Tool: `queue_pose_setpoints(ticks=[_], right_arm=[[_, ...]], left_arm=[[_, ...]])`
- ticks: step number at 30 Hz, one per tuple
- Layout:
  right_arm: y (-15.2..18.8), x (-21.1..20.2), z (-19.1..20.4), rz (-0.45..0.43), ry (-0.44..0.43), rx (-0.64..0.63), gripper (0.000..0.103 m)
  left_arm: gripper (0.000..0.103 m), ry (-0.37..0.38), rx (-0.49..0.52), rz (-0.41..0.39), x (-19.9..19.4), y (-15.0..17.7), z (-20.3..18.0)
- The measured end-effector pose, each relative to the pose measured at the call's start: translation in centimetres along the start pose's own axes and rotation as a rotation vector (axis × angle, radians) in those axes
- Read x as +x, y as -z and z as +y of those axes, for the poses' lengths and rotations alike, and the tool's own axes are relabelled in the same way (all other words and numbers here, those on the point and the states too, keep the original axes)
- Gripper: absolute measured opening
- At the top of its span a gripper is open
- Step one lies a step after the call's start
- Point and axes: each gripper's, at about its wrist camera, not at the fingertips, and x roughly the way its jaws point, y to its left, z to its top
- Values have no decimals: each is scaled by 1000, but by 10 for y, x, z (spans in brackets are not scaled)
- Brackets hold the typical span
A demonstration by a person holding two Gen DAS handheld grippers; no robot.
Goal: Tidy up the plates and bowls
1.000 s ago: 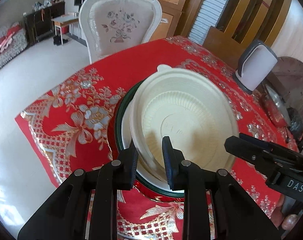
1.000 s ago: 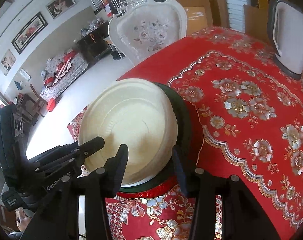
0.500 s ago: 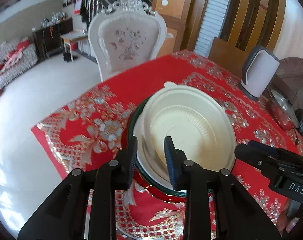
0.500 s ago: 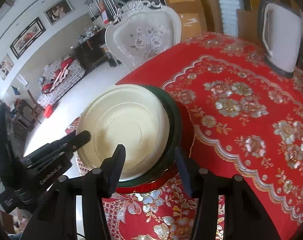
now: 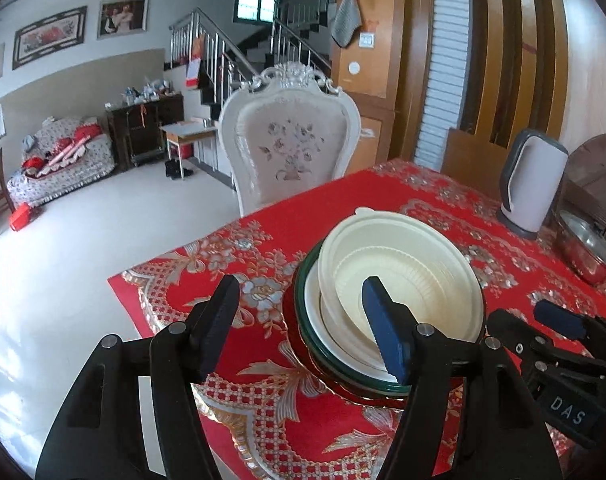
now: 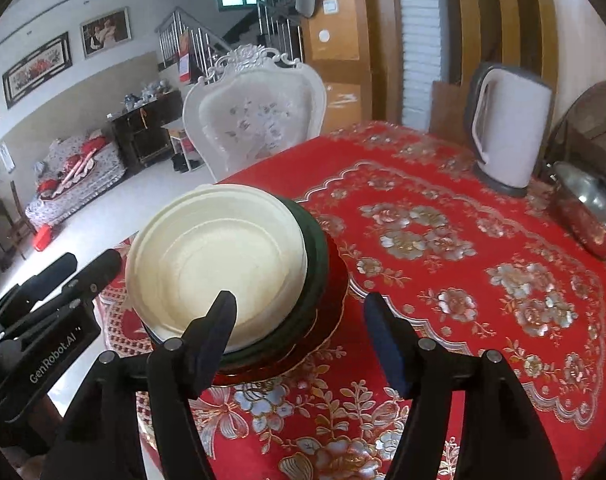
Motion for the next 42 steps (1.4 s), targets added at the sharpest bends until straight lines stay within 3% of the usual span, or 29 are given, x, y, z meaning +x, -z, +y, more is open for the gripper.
queue_pose_setpoints(ticks=[7,9,19,23,28,35,42], right_arm=[[7,-4,1,-20,0,0,72],[8,-5,-1,-21,-4,6,72],[10,-7,-1,-16,-20,9,72],[10,-7,-3,-14,-21,15,72],[9,-8,-4,-16,-19,16,72],[8,-8,-4,-9,-25,13,72],[8,-8,1,-6,-26,-4,72]], left_arm=[[67,1,-1,-65,-9,4,4],[79,11,-12,-65,-9,4,7],[79,-49,66,-15,-3,1,-1],[79,-31,93,-12,-5,1,-4],[79,-107,132,-32,-7,2,-10],[79,0,80,-4,-6,-2,0],[79,31,102,-1,-6,-4,-7]])
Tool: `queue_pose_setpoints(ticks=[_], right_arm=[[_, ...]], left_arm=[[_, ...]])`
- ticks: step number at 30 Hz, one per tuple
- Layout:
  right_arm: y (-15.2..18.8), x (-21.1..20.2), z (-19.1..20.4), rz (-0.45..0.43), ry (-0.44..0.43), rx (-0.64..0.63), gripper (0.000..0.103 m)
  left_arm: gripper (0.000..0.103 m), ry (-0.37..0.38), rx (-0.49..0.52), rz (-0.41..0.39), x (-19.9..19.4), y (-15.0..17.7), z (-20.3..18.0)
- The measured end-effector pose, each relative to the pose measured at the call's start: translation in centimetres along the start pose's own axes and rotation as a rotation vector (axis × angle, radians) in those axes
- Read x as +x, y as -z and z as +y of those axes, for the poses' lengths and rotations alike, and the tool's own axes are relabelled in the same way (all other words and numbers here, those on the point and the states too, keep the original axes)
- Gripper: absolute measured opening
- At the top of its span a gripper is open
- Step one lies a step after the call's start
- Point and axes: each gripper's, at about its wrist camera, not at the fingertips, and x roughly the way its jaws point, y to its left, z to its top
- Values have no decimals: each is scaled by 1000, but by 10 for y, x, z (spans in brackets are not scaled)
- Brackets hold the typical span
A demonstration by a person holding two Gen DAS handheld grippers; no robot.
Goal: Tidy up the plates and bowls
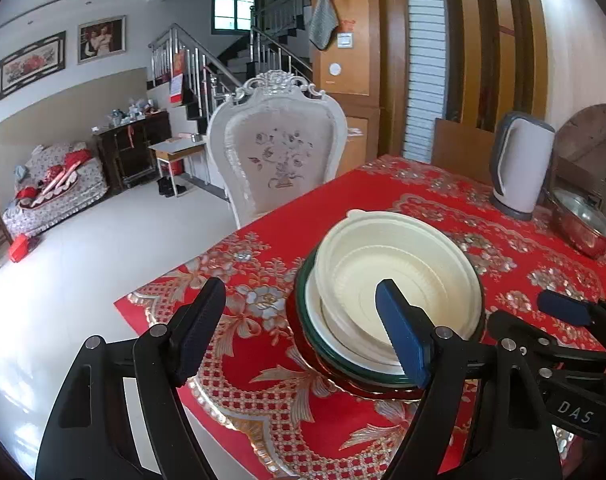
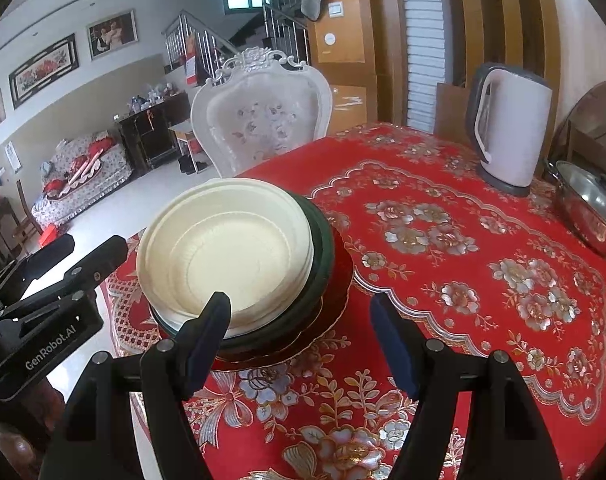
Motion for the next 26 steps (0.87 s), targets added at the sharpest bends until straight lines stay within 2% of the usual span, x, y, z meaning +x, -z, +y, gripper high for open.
queue_pose_setpoints(ticks=[10,17,26], right_arm=[[2,0,7,8,3,-20,72],[6,1,6,23,12,-21,72],[8,-2,3,25,14,-11,72]], left_arm=[[79,41,14,23,1,7,-5],[79,39,41,28,0,12,-11],[79,32,51,-6,-8,12,-16]])
